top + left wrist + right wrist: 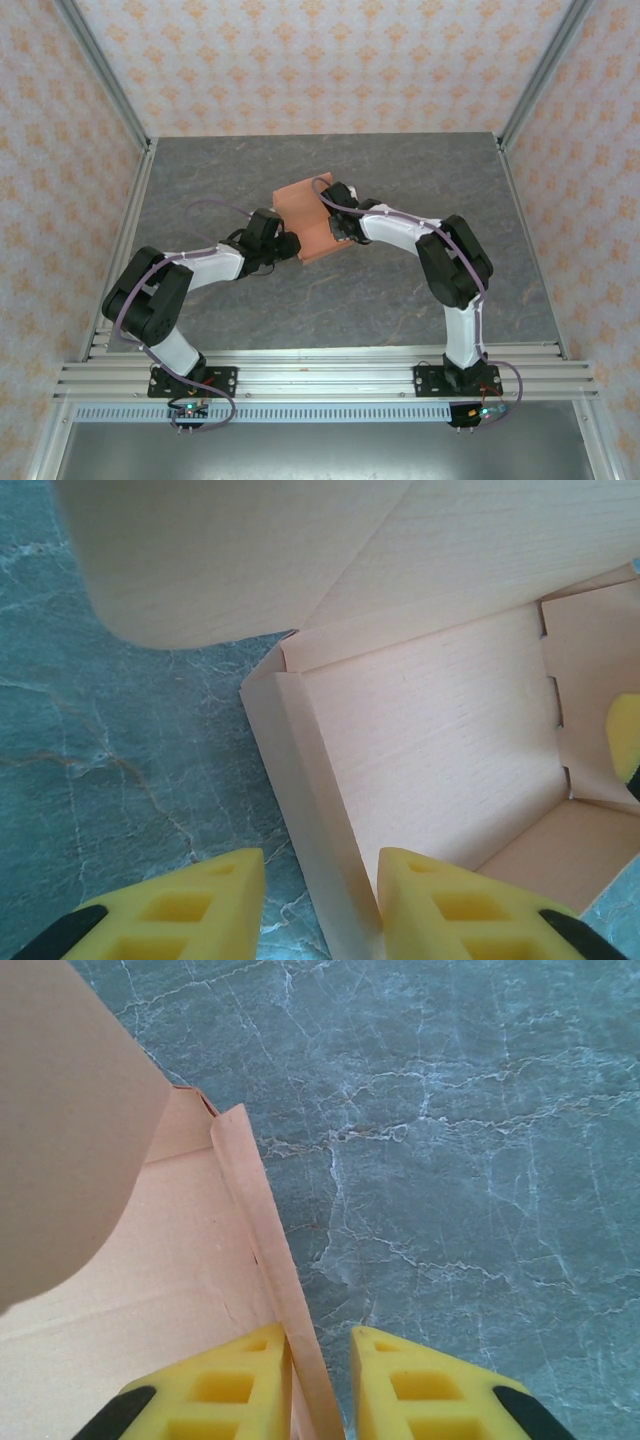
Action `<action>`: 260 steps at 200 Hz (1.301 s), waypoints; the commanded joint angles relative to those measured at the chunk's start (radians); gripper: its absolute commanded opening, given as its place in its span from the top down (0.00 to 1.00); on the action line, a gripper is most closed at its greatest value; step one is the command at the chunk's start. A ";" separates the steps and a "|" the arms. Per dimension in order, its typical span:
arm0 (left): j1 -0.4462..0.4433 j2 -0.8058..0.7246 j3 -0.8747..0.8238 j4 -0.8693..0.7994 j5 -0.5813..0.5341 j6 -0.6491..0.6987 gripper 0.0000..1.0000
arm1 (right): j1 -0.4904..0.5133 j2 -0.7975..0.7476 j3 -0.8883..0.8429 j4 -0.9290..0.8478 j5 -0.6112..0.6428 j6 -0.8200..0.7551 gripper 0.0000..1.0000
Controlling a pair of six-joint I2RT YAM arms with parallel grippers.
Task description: Fold the paper box
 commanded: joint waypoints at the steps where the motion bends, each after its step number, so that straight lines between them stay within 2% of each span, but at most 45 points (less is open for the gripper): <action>1: -0.010 0.010 0.011 -0.073 -0.031 0.030 0.65 | -0.003 0.045 -0.024 -0.054 -0.007 -0.045 0.79; 54: -0.011 0.006 0.016 -0.081 -0.031 0.035 0.65 | -0.012 0.059 -0.019 -0.063 0.009 -0.057 0.77; 119: -0.011 0.000 0.013 -0.089 -0.034 0.038 0.65 | 0.006 0.075 -0.004 -0.108 0.161 -0.086 0.79; 153: -0.011 0.000 0.011 -0.089 -0.036 0.038 0.65 | 0.011 0.071 -0.004 -0.103 0.164 -0.083 0.79; 177: -0.011 -0.004 0.012 -0.091 -0.036 0.038 0.66 | 0.007 0.060 -0.015 -0.085 0.111 -0.072 0.76; 206: -0.012 -0.011 0.016 -0.100 -0.045 0.042 0.65 | -0.017 0.019 -0.040 -0.043 -0.013 -0.044 0.71; 260: -0.011 -0.016 0.016 -0.107 -0.056 0.047 0.66 | -0.085 -0.055 -0.100 0.057 -0.265 0.006 0.53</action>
